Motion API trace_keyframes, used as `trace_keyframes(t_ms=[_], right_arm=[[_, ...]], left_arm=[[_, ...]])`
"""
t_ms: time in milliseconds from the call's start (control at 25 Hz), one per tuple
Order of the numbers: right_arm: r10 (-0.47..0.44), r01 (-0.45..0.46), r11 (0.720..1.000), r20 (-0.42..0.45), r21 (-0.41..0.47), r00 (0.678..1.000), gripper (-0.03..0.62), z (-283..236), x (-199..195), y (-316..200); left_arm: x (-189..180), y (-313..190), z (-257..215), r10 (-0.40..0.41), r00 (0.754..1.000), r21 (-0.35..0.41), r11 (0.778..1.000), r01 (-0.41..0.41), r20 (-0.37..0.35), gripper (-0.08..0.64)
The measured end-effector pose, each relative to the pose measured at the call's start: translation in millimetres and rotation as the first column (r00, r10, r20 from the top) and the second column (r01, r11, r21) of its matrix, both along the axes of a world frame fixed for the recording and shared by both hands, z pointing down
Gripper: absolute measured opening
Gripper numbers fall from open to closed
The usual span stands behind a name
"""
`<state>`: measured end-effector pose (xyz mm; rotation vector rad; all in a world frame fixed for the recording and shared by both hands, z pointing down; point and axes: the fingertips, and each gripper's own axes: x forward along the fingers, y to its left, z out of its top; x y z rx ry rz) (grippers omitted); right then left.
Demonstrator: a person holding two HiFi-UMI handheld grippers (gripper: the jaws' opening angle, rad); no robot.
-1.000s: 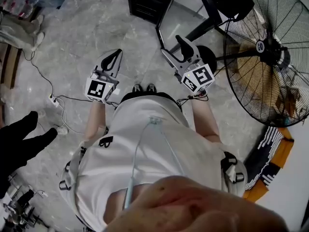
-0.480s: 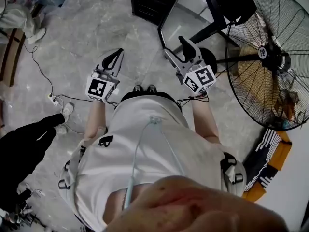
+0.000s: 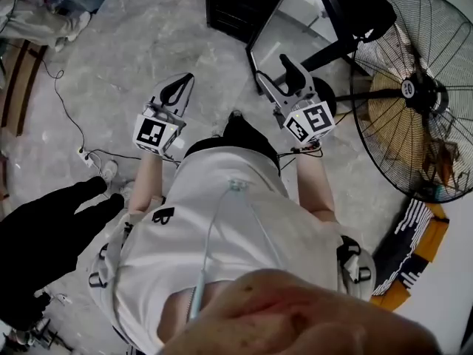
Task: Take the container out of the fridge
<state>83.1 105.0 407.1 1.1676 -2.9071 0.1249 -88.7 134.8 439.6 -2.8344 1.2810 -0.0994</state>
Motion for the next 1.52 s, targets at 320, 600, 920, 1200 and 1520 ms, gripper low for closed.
trace_keyframes(t_ms=[320, 600, 920, 1200, 1520], right_arm=[[-0.003, 0.003, 1.0, -0.01, 0.008, 1.0, 0.302, 4, -4, -47], [-0.008, 0.009, 0.999, -0.036, 0.033, 0.999, 0.303, 9, -16, -125], [0.006, -0.006, 1.0, -0.029, 0.015, 1.0, 0.302, 6, -11, -209], [-0.029, 0.029, 0.999, -0.012, 0.017, 1.0, 0.302, -6, -19, -272], [-0.01, 0.011, 0.999, 0.011, -0.034, 1.0, 0.302, -1, -13, -319]], left_arm=[[5, -48, 5, 0.004, 1.0, -0.012, 1.0, -0.004, 0.02, 0.008], [-2, -137, 5, -0.003, 0.998, -0.004, 1.0, 0.004, 0.064, 0.008], [12, -223, 3, 0.018, 0.999, -0.009, 1.0, -0.018, 0.041, 0.008], [21, -286, 4, 0.02, 0.999, -0.035, 0.999, -0.018, 0.043, 0.008], [13, -329, -2, 0.008, 0.999, -0.037, 0.999, -0.007, 0.041, 0.008]])
